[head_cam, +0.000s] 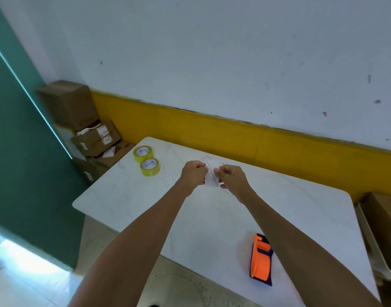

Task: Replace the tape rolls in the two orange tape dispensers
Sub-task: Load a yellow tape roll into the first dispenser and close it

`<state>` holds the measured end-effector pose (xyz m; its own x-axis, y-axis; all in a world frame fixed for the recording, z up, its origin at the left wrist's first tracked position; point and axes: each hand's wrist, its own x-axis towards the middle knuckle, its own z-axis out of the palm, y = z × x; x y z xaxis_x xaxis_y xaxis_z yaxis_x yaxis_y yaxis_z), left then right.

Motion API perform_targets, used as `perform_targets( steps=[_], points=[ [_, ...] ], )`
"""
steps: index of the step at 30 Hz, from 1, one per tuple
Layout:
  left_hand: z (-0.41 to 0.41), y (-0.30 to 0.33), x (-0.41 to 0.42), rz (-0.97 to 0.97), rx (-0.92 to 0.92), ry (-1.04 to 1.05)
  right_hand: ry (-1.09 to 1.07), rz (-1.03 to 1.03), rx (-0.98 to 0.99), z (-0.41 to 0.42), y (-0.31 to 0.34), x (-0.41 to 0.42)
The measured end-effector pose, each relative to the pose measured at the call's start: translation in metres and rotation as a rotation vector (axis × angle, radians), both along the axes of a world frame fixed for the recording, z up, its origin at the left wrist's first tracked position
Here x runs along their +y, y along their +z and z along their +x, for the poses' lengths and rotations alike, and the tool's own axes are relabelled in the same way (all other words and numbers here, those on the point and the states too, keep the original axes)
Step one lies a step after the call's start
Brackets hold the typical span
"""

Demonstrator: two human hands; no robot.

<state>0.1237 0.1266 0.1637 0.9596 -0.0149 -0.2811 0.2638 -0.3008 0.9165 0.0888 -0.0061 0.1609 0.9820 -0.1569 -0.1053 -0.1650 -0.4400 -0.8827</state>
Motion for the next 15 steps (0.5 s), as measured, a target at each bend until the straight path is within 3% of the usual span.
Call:
perform_targets(
  steps=[15],
  points=[
    [0.120,-0.009,0.169,-0.028,-0.009,-0.070,-0.060,-0.003,-0.010,0.111,-0.006,0.167]
  ],
)
